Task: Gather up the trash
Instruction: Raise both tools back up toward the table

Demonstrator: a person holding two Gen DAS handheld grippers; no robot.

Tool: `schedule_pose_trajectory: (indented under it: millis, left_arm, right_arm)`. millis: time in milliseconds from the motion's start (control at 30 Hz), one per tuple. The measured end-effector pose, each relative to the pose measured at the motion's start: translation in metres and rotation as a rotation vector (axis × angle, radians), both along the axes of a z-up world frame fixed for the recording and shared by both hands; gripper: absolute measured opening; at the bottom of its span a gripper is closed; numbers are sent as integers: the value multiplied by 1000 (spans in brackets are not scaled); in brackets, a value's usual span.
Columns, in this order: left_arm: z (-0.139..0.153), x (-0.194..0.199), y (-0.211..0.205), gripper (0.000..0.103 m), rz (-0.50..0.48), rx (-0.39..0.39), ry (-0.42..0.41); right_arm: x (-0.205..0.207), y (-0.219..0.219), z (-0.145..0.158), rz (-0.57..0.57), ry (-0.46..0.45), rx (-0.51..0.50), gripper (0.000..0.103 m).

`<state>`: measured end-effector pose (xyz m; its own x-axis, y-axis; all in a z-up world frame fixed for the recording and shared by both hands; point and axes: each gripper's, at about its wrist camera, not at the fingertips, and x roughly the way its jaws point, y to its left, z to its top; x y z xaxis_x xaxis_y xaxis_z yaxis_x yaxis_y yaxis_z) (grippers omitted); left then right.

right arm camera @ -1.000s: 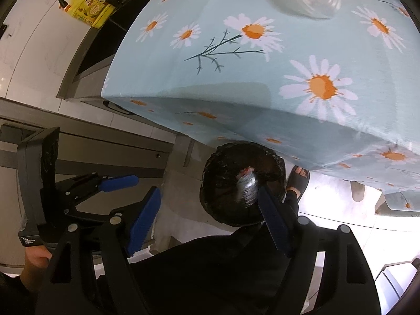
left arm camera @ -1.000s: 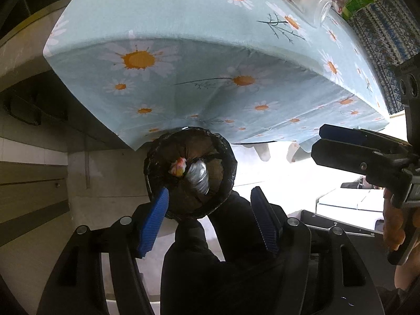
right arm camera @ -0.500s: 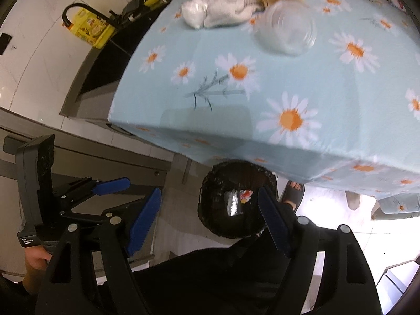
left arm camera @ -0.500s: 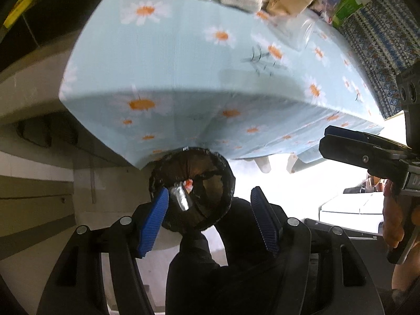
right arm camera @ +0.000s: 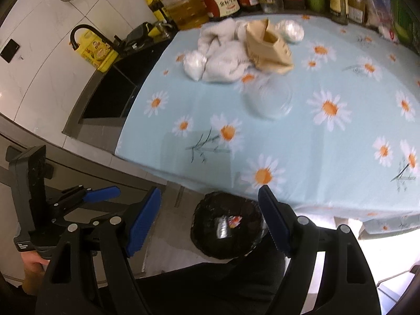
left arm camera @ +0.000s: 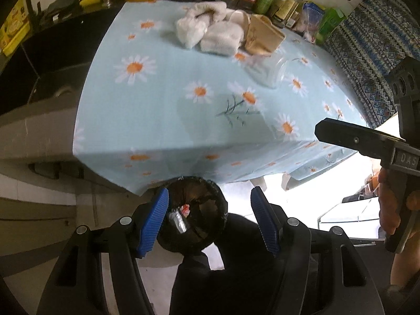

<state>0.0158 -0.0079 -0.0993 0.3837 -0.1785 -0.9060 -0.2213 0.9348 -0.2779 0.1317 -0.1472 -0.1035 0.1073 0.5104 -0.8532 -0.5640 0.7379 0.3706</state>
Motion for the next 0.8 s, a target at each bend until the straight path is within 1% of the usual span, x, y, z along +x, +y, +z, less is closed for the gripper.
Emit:
schedule_pose_trajectory:
  millis: [267,533,633,667,700,800]
  left_arm:
    - [13,28,2,63,1,15,-17]
    - [19,62,12,63,35,37,-15]
    - [21,71,15,63,50,48,-11]
    - [21,75,17,66,57,54,-6]
    - [22,79,19,72,66,59,-6]
    - [23,88,23,72,85,59,-1]
  right_arm:
    - [35,-5,6,-14,-24,-8,76]
    - [76,-2,-6,-4,-7,-27,76]
    - [94,1,-11,3,-7,-34,79]
    - [99,2,-13,4,-5,-38,79]
    - [105,4,-16,8,1,-39,79]
    - [119,11,-25,24,21,-48,79]
